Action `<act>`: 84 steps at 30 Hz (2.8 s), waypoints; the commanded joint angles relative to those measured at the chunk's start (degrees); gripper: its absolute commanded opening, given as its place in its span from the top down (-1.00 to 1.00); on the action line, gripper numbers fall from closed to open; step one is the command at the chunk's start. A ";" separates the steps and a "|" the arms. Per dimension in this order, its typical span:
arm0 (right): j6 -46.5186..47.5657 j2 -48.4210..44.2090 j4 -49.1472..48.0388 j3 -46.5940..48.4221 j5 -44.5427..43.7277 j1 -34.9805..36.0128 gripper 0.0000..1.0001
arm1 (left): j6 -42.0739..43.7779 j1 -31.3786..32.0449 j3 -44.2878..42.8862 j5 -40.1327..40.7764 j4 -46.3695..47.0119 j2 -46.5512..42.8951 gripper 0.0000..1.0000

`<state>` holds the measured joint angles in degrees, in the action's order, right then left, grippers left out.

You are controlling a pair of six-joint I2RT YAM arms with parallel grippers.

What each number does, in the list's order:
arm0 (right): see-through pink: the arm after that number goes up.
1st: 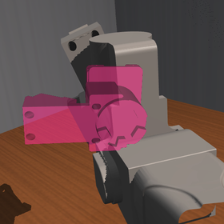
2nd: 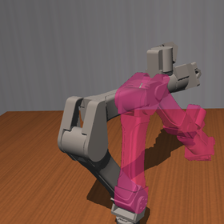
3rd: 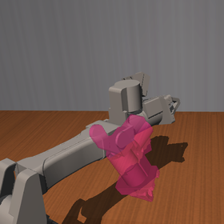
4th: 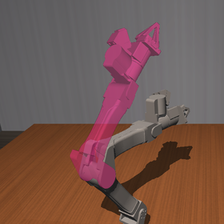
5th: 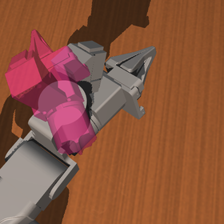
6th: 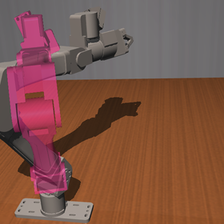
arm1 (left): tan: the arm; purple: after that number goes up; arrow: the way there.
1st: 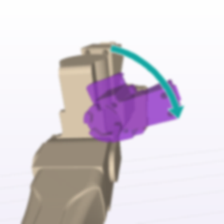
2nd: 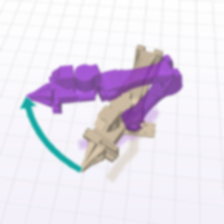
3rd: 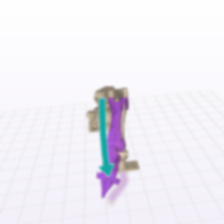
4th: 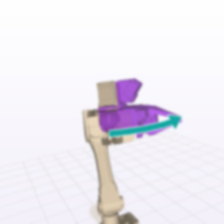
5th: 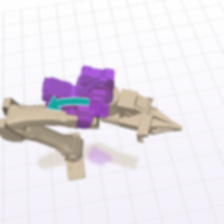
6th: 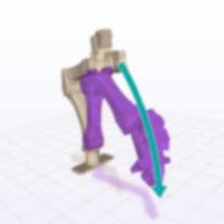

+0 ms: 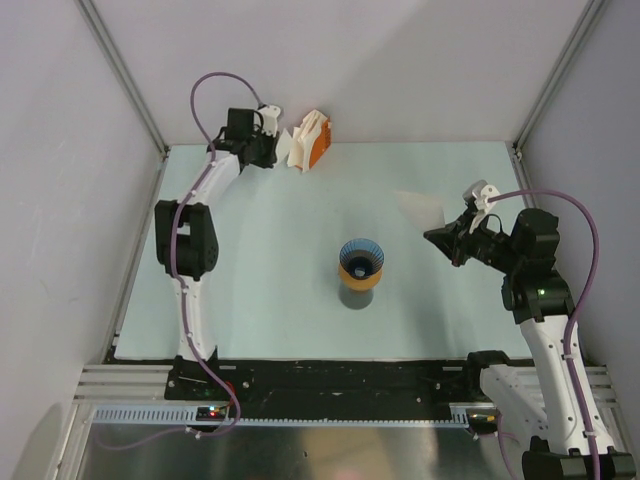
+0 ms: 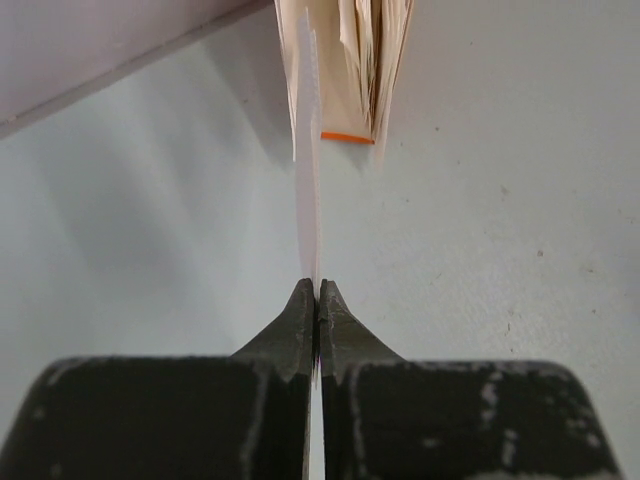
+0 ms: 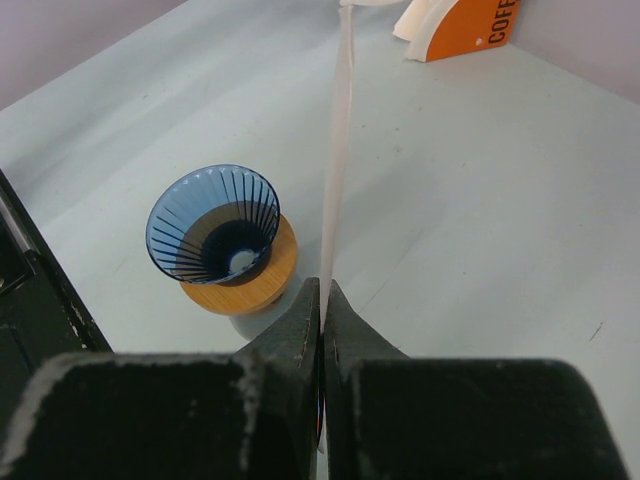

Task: Place the coffee filter in the dripper
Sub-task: Place the coffee filter at the coffee filter holder.

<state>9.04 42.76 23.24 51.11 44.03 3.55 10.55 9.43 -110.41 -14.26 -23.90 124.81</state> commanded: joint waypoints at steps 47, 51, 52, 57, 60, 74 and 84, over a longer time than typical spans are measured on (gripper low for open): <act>-2.34 0.06 -1.20 0.92 3.97 -2.15 1.00 | -12.03 -1.38 -3.91 3.53 -1.24 -4.17 -0.93; -4.31 -0.42 -0.51 1.68 5.39 -2.15 1.00 | -8.21 -3.32 7.10 3.59 -0.21 -14.92 -0.99; -4.61 -0.58 -0.32 1.83 5.69 -2.10 1.00 | -7.18 -3.78 9.67 2.95 -0.15 -16.87 -0.98; -5.33 -1.36 1.46 2.66 6.60 -1.87 1.00 | -4.26 -4.57 19.29 -1.29 -0.18 -23.46 -0.66; -5.21 -1.63 2.65 3.19 6.41 -1.62 1.00 | -7.04 -4.51 20.64 -2.47 -0.14 -22.33 -0.28; -4.41 0.20 3.91 3.82 4.17 -1.59 1.00 | -25.63 -2.51 8.37 0.37 2.10 -1.58 0.42; -4.33 1.69 3.27 3.82 2.73 -1.63 1.00 | -29.91 -2.45 -7.36 -1.25 2.36 11.26 0.46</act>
<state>4.54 44.42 26.74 52.53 47.70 1.76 -16.23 6.87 -111.18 -15.22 -23.64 133.51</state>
